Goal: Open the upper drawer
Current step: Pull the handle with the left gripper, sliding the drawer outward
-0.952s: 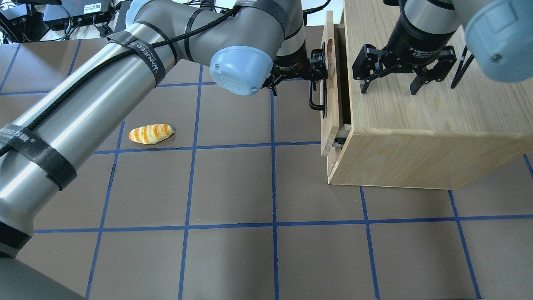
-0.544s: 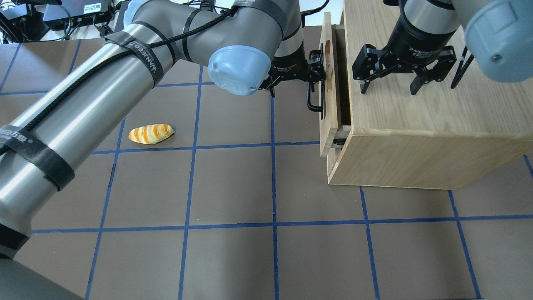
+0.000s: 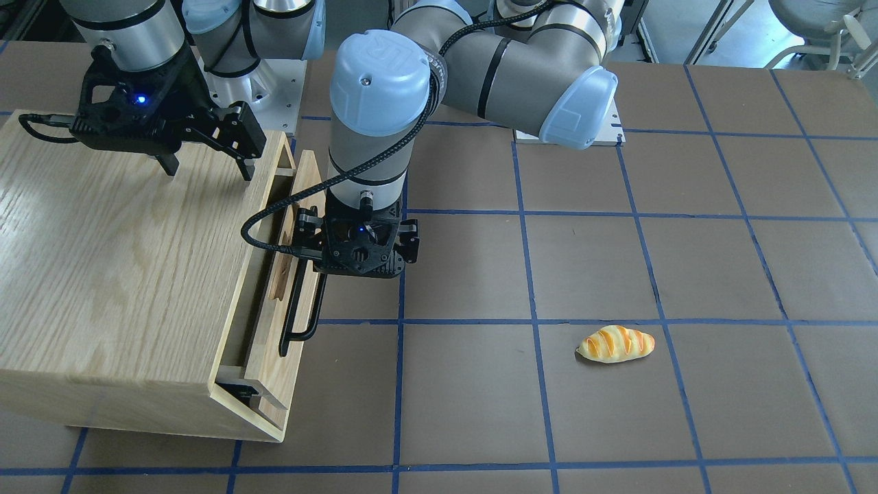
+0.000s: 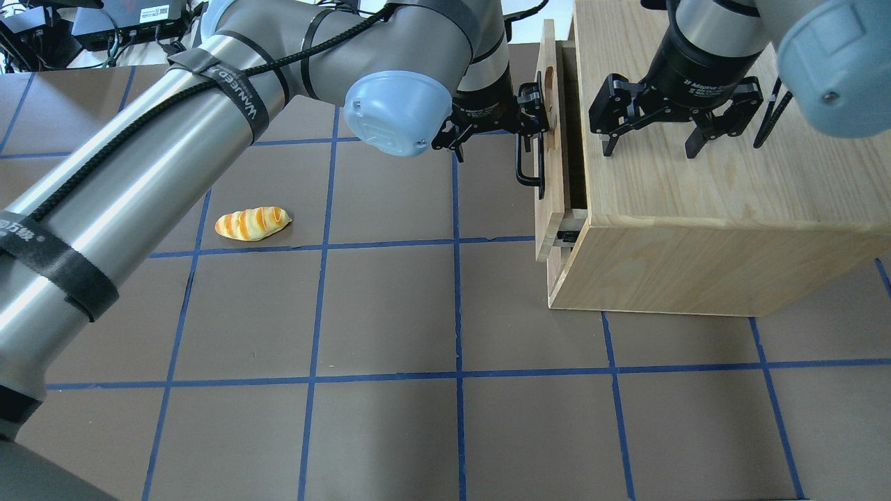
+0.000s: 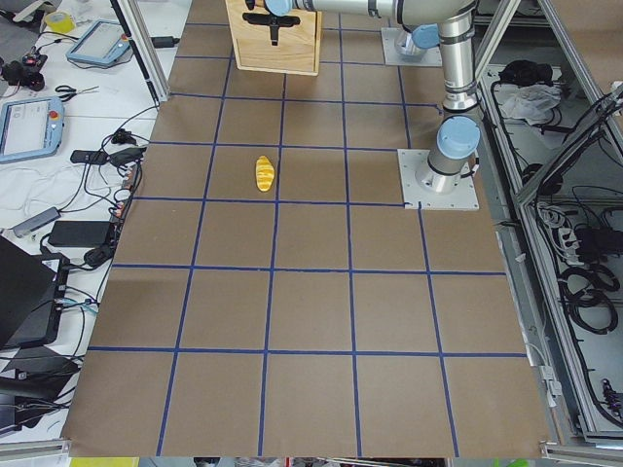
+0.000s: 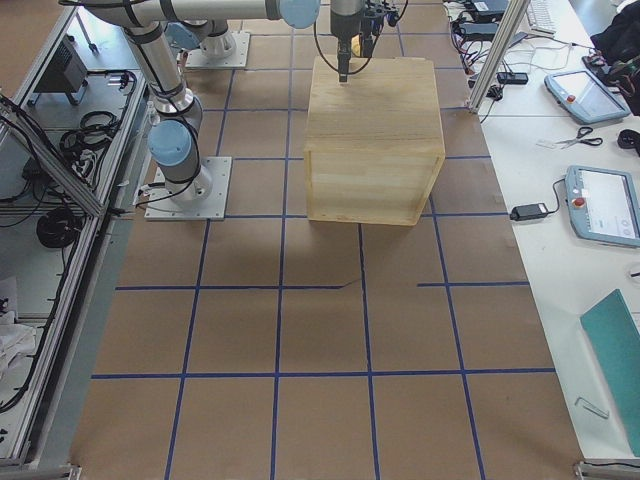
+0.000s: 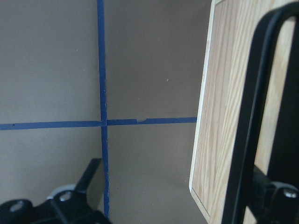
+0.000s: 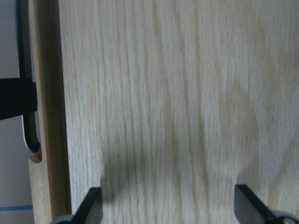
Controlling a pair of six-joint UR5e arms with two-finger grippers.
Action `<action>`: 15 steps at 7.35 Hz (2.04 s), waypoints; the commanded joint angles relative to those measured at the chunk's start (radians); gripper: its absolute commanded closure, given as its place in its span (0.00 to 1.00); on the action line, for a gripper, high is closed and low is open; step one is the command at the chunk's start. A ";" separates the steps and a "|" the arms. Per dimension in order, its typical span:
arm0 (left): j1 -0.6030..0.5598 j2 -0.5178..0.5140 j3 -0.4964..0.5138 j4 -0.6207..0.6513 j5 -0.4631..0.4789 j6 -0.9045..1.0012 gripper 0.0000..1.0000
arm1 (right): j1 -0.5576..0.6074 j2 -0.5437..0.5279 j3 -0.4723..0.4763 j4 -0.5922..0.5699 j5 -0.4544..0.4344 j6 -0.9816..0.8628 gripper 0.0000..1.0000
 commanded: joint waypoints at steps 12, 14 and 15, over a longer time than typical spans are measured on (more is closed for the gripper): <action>0.032 0.007 -0.009 -0.022 0.044 0.015 0.00 | 0.000 0.000 0.000 0.000 0.000 0.000 0.00; 0.043 0.007 -0.010 -0.022 0.055 0.024 0.00 | 0.000 0.000 0.000 0.000 0.000 0.000 0.00; 0.057 0.007 -0.012 -0.028 0.064 0.026 0.00 | 0.000 0.000 0.000 0.000 0.002 0.000 0.00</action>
